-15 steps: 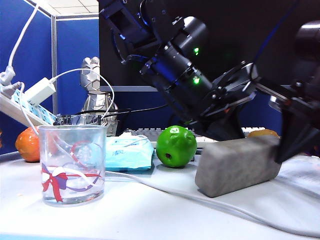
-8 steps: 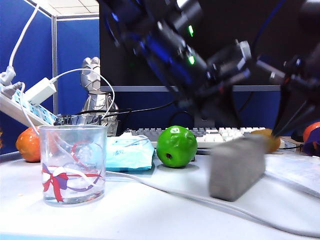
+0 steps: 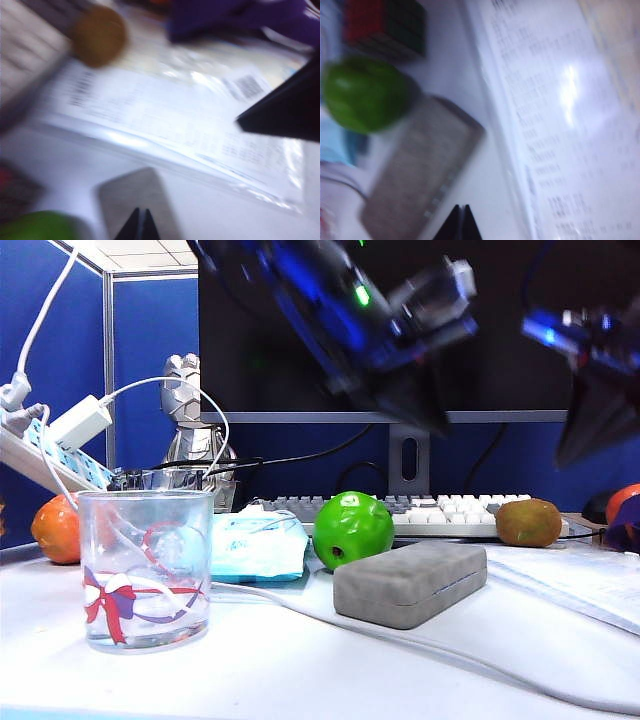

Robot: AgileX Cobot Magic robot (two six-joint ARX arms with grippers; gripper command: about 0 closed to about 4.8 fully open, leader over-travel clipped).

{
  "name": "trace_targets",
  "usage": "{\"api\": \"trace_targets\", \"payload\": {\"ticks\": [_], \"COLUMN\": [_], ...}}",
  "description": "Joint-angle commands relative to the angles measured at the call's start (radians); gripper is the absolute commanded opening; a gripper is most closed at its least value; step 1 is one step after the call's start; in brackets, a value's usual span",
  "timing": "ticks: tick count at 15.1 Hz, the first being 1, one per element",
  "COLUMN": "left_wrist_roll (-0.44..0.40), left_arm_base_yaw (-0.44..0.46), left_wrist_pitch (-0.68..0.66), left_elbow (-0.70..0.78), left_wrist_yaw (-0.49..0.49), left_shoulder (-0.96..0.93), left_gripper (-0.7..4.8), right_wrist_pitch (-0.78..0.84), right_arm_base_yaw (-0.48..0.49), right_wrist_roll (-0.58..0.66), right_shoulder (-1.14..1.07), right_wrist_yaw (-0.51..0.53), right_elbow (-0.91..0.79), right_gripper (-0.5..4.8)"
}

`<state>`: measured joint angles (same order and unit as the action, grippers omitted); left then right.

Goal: Pick up the glasses, fold the temples of the glasses, place the glasses into the glasses case, and finally close the glasses case.

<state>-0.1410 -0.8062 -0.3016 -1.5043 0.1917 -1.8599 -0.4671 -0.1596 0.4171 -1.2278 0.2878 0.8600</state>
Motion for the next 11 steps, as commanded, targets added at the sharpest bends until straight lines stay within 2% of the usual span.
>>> {"api": "trace_targets", "payload": {"ticks": [1,3,5,7,8,11], "left_wrist_roll": [-0.002,-0.001,-0.005,-0.002,0.0,-0.001], "left_arm_base_yaw": [0.002,0.002,0.002,0.004,0.003,0.001], "left_wrist_pitch": [0.01,-0.015,-0.033,-0.037,-0.054,-0.214], "left_elbow": [-0.003,-0.003,-0.003,-0.003,-0.003,-0.003], "left_wrist_yaw": [-0.05,-0.05,-0.05,-0.05,-0.05,-0.057], "left_shoulder": [0.114,0.19,0.307,0.405,0.47,0.648], "left_gripper": [-0.05,-0.05,-0.05,-0.05,-0.05,-0.05], "right_wrist_pitch": [0.119,0.193,0.263,0.265,0.26,0.233], "right_arm_base_yaw": [0.0,-0.002,-0.004,-0.004,-0.004,-0.004], "right_wrist_roll": [-0.074,-0.18,-0.214,-0.243,-0.298,-0.29], "right_shoulder": [0.084,0.156,0.276,0.384,0.449,0.651], "right_wrist_yaw": [-0.005,0.002,-0.001,-0.009,-0.002,-0.001], "right_elbow": [0.049,0.052,0.052,0.048,0.029,-0.154], "right_gripper": [-0.03,-0.03,-0.03,-0.03,-0.03,-0.03]}}
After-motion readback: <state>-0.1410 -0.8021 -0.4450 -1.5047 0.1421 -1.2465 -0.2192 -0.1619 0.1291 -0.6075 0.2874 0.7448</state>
